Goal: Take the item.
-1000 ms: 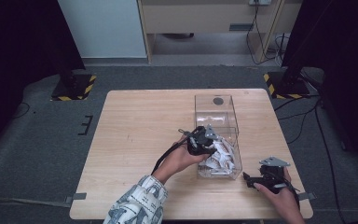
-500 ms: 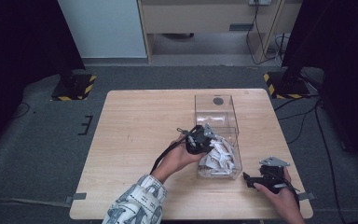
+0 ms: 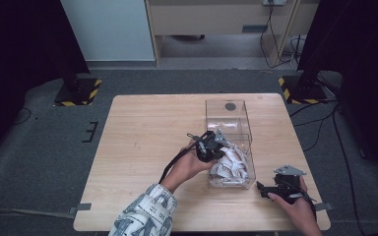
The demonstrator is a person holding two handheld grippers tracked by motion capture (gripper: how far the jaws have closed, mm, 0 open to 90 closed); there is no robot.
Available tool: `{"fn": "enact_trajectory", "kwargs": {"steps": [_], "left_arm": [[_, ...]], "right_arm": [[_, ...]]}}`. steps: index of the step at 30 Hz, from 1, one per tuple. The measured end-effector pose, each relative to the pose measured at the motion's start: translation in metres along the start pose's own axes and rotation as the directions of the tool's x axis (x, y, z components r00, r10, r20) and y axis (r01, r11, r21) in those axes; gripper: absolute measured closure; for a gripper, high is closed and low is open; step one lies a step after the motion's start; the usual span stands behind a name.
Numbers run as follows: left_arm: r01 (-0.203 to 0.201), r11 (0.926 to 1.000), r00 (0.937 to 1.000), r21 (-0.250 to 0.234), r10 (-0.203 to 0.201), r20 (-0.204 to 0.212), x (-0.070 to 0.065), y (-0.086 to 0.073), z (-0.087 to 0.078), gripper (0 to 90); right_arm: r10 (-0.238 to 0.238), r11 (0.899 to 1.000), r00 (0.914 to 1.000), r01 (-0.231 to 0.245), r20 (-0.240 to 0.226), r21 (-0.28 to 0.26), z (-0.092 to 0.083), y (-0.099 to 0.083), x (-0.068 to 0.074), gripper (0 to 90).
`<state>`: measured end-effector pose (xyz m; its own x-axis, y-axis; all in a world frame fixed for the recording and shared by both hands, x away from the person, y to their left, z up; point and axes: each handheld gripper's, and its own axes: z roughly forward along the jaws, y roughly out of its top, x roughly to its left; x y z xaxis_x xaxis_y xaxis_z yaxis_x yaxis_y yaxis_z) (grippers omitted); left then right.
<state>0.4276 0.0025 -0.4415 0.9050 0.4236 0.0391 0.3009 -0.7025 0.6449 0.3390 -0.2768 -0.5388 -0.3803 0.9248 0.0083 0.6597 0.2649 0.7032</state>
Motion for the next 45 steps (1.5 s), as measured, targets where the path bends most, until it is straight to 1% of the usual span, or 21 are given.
{"fn": "enact_trajectory", "kwargs": {"steps": [1,2,4,8,12,16,18,24,29,34,38,40,45], "left_arm": [[0.006,0.9999,1.0,-0.009,-0.006,0.004,0.001,0.0,-0.002,90.0],[-0.005,0.9993,0.9999,-0.037,0.006,0.01,0.003,0.001,-0.003,90.0],[0.017,0.9989,0.9997,-0.044,-0.016,0.016,0.003,0.002,-0.007,90.0],[0.031,0.9971,0.9993,-0.069,-0.029,0.021,0.004,0.002,-0.016,90.0],[0.029,0.9963,0.9994,-0.081,-0.028,0.021,0.004,0.003,-0.022,90.0],[0.018,0.9954,0.9995,-0.094,-0.016,0.026,0.004,0.006,-0.027,90.0],[0.027,0.9938,0.9991,-0.108,-0.024,0.035,0.004,0.008,-0.029,90.0],[0.021,0.9932,0.9993,-0.115,-0.017,0.035,0.005,0.009,-0.032,90.0],[0.031,0.9911,0.9989,-0.129,-0.026,0.039,0.005,0.011,-0.035,90.0],[0.029,0.9899,0.999,-0.139,-0.024,0.038,0.006,0.011,-0.04,90.0],[0.043,0.9856,0.9984,-0.164,-0.037,0.042,0.01,0.01,-0.046,90.0],[0.046,0.9845,0.9983,-0.169,-0.04,0.042,0.011,0.01,-0.049,90.0],[0.038,0.9839,0.9988,-0.175,-0.031,0.039,0.01,0.009,-0.054,90.0]], "right_arm": [[0.0,1.0,1.0,0.0,0.0,0.0,0.0,0.0,0.0,0.8],[0.0,1.0,1.0,0.0,0.0,0.0,0.0,0.0,0.0,0.8],[0.0,1.0,1.0,0.0,0.0,0.0,0.0,0.0,0.0,0.8],[0.0,1.0,1.0,0.0,0.0,0.0,0.0,0.0,0.0,0.8],[0.0,1.0,1.0,0.0,0.0,0.0,0.0,0.0,0.0,0.8],[0.0,1.0,1.0,0.0,0.0,0.0,0.0,0.0,0.0,0.8],[0.0,1.0,1.0,0.0,0.0,0.0,0.0,0.0,0.0,0.8],[0.0,1.0,1.0,0.0,0.0,0.0,0.0,0.0,0.0,0.8],[0.0,1.0,1.0,0.0,0.001,0.0,0.0,0.0,0.0,0.8],[-0.001,1.0,1.0,0.001,0.001,0.0,0.0,0.0,0.0,0.8],[0.0,1.0,1.0,0.0,0.0,0.0,0.0,0.0,0.0,0.8],[0.0,1.0,1.0,0.0,0.0,0.0,0.0,0.0,0.0,0.8],[0.0,1.0,1.0,0.0,0.0,0.0,0.0,0.0,0.0,0.8]]}}
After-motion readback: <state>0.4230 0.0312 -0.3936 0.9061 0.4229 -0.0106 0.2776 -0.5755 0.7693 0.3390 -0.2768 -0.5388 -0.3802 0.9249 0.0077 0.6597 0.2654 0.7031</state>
